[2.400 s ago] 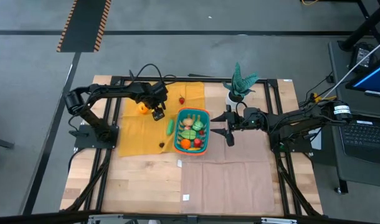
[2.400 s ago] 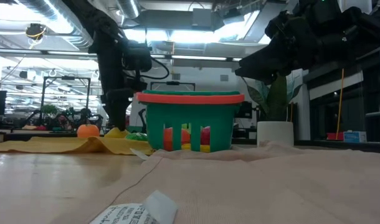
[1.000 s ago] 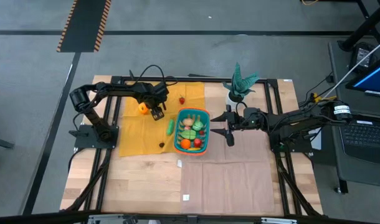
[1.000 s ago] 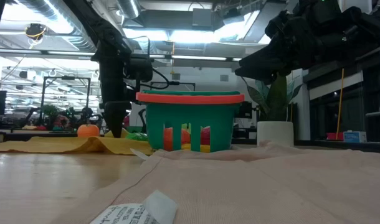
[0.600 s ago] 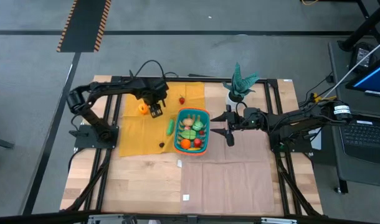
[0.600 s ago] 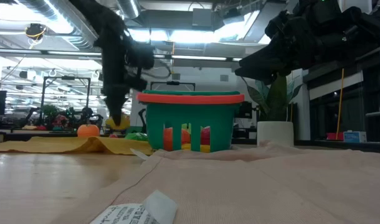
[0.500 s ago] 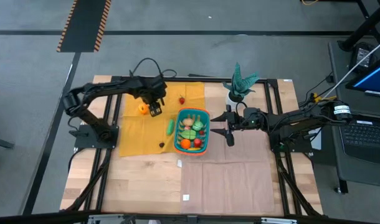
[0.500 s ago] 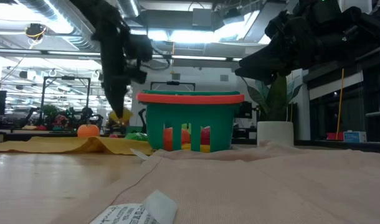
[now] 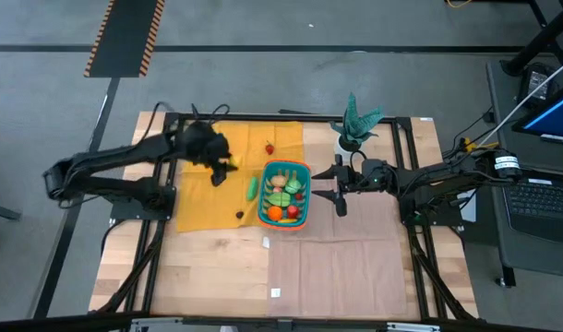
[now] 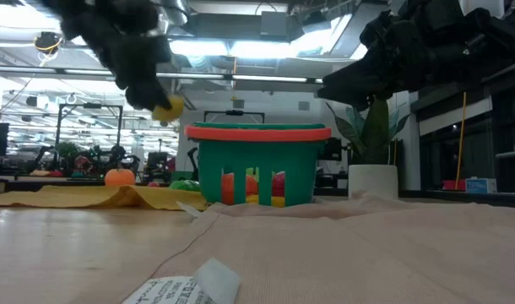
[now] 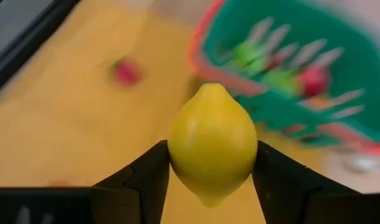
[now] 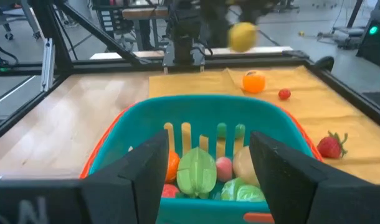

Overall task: Pick and placing Produce into tupperware
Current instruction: Put the lemon into the basket

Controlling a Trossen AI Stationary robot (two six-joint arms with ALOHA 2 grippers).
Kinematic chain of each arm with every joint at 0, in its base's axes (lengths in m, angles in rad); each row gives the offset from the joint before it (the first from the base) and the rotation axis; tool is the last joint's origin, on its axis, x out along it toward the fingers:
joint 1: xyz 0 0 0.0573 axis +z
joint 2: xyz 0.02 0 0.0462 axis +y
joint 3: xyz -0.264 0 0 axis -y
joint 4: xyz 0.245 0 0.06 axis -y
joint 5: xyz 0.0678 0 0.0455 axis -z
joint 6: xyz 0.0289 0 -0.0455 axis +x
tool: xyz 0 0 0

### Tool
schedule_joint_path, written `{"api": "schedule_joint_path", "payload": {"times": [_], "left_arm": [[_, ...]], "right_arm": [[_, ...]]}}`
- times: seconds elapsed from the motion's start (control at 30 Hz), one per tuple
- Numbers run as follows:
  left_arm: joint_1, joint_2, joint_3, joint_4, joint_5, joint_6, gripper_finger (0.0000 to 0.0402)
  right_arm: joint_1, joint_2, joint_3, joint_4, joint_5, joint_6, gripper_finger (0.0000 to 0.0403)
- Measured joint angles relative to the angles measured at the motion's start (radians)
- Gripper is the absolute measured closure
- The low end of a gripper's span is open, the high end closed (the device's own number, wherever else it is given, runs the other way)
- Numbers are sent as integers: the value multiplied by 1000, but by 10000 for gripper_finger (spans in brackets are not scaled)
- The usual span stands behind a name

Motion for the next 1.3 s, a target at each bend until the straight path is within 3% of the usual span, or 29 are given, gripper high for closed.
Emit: {"api": "schedule_joint_path", "payload": {"times": [0.2, 0.6, 0.83, 1.07, 1.3], "left_arm": [[-121, -113, -175, 370, 161, -45, 211], [-325, -106, -347, 764, 172, -13, 211], [-347, -106, -365, 818, 144, -10, 210], [-348, -98, -365, 824, -56, -91, 211], [-388, 7, -365, 977, -65, -63, 211]], "right_arm": [[0, 0, 0, 32, 0, 3, 178], [0, 0, 0, 41, 0, 5, 178], [0, 0, 0, 41, 0, 7, 178], [0, 0, 0, 41, 0, 4, 178], [0, 0, 0, 41, 0, 4, 178]]}}
